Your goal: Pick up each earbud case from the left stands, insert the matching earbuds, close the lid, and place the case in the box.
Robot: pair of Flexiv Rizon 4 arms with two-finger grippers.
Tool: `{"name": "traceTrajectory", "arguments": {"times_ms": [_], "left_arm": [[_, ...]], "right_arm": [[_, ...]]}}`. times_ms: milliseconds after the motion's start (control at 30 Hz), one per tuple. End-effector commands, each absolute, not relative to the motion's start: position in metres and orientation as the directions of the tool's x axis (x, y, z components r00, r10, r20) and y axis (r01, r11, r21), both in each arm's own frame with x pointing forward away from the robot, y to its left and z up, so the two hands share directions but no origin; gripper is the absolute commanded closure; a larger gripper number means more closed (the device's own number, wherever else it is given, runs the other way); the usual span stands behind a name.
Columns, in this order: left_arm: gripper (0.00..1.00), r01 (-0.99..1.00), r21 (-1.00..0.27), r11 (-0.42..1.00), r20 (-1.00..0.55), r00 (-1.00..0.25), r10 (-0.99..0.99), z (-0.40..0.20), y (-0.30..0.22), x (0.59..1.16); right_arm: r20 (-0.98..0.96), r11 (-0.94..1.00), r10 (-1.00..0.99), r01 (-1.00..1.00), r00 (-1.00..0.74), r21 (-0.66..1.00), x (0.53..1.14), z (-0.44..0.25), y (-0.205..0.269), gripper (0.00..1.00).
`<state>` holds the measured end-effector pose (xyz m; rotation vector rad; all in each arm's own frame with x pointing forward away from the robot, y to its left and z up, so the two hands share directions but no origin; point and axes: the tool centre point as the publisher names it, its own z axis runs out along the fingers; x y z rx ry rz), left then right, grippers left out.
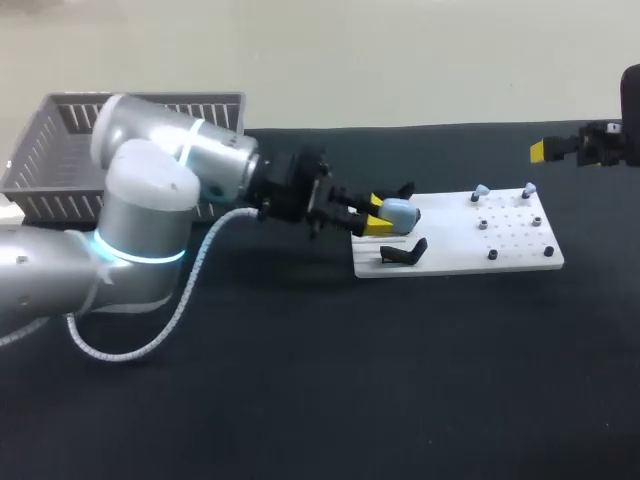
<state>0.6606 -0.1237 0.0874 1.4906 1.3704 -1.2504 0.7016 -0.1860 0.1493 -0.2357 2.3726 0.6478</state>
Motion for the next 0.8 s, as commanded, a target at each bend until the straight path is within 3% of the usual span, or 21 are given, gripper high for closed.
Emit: {"name": "traceTrajectory", "arguments": {"times_ms": [33,800], "left_arm": [[1.0,0.987,-0.089,-0.131,-0.987,-0.07,0.147,0.092,-0.104,0.654],[1.0,0.98,-0.011,-0.198,-0.994,0.01,0.105,0.109,-0.112,0.642]], "right_arm": [[-0.642,0.862,-0.001,-0.326,-0.767,0.389,0.701,0.15,-0.186,0.0],[-0.642,0.862,-0.001,-0.326,-0.767,0.389,0.701,0.15,-0.186,0.0]]}}
